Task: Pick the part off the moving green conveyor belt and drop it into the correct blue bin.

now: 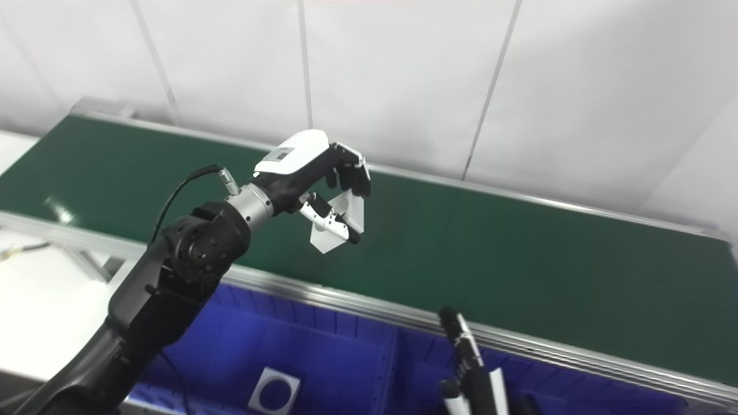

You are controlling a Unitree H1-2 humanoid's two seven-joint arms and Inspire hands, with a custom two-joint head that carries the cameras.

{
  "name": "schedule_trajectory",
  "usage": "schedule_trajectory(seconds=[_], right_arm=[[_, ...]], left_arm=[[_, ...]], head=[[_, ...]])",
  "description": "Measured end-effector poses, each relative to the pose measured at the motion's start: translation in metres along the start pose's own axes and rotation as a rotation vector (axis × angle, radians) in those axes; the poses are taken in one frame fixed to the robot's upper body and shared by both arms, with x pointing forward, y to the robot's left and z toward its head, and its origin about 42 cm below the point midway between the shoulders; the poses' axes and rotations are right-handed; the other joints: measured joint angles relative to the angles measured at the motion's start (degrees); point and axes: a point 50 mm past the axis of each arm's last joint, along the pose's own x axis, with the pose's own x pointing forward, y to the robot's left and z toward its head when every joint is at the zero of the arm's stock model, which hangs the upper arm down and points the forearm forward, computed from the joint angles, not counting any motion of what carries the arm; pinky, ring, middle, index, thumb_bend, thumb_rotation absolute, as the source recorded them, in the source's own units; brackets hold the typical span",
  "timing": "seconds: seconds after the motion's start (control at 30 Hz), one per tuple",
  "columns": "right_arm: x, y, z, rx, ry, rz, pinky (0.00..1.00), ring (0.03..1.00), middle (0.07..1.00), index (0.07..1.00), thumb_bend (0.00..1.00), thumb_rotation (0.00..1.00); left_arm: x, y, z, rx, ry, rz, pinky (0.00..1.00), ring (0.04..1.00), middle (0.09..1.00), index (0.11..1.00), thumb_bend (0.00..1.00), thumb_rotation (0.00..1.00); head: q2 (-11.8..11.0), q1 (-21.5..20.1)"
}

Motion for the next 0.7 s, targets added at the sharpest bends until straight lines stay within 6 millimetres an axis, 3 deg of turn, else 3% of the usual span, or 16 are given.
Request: schedule_trajectory(seconds=[0.2, 0.33, 0.7], right_arm=[[0.004, -0.009, 0.008, 0.005, -0.033, 0.008, 0.94, 0.928, 0.924, 0.941, 0.81, 0.95], [0.005, -0.015, 0.013, -0.004, -0.052, 0.008, 0.93, 0.921, 0.923, 0.945, 0.82, 0.96], [0.003, -0.026, 0.014, 0.023, -0.056, 0.013, 0.95, 0.923, 0.921, 0.943, 0.83, 0.91]], left_arm=[[-0.032, 0.005, 0.013, -0.035, -0.028, 0.05, 0.48, 0.536, 0.499, 0.483, 0.52, 0.0], [-0.053, 0.002, 0.01, -0.05, 0.011, 0.037, 0.45, 0.516, 0.497, 0.484, 0.52, 0.0], [-0.102, -0.003, 0.002, -0.053, 0.091, 0.008, 0.43, 0.505, 0.495, 0.486, 0.52, 0.0]], head=[[2.37, 4.22], [3.69, 6.5], [4.31, 9.49]])
